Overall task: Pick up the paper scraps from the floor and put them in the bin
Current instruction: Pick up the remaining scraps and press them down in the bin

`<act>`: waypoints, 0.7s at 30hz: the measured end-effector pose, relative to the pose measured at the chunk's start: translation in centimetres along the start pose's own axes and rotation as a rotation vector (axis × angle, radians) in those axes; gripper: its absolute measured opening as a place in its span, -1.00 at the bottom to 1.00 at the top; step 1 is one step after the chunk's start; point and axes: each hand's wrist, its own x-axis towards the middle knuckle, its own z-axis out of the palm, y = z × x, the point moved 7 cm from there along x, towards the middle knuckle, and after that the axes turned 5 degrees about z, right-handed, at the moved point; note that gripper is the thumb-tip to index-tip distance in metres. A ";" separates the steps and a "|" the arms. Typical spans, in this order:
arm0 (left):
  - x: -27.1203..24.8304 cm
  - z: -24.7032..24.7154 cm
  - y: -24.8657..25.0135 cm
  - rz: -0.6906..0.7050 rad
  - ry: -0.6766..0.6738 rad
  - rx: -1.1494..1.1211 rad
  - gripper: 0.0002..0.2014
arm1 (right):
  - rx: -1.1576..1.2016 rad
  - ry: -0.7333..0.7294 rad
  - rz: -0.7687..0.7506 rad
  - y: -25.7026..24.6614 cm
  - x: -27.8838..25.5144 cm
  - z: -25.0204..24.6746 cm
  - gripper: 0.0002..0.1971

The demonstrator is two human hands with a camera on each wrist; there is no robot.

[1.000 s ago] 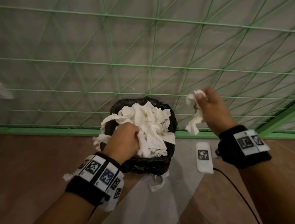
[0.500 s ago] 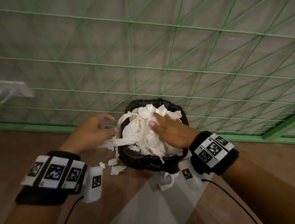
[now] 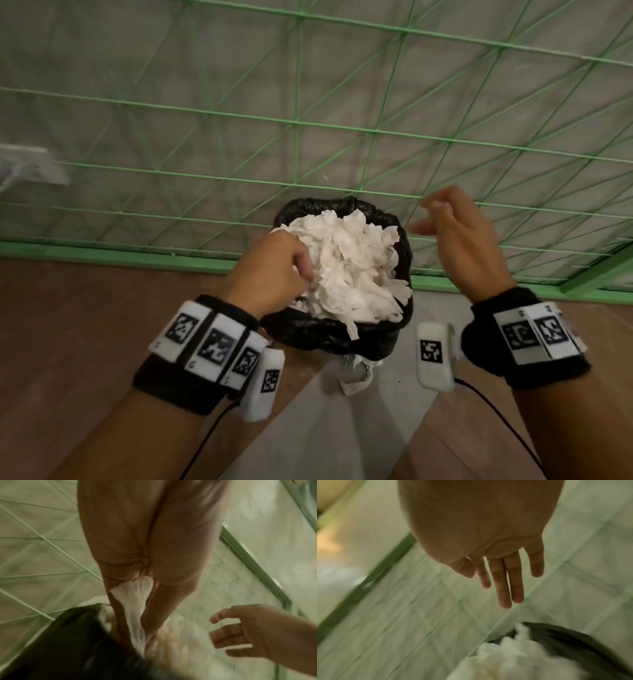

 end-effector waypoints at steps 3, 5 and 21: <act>0.4 2.5 0.4 0.054 -0.026 0.423 -0.92 | -0.169 0.023 0.323 10.7 0.4 1.0 -0.94; 0.5 3.4 0.3 0.015 -0.059 0.588 -0.91 | -0.427 -0.274 0.483 18.0 -2.2 5.4 -0.71; -5.6 11.5 -21.7 -0.376 -0.308 0.241 -0.01 | -0.955 -0.849 -0.079 20.4 -18.6 22.1 -0.46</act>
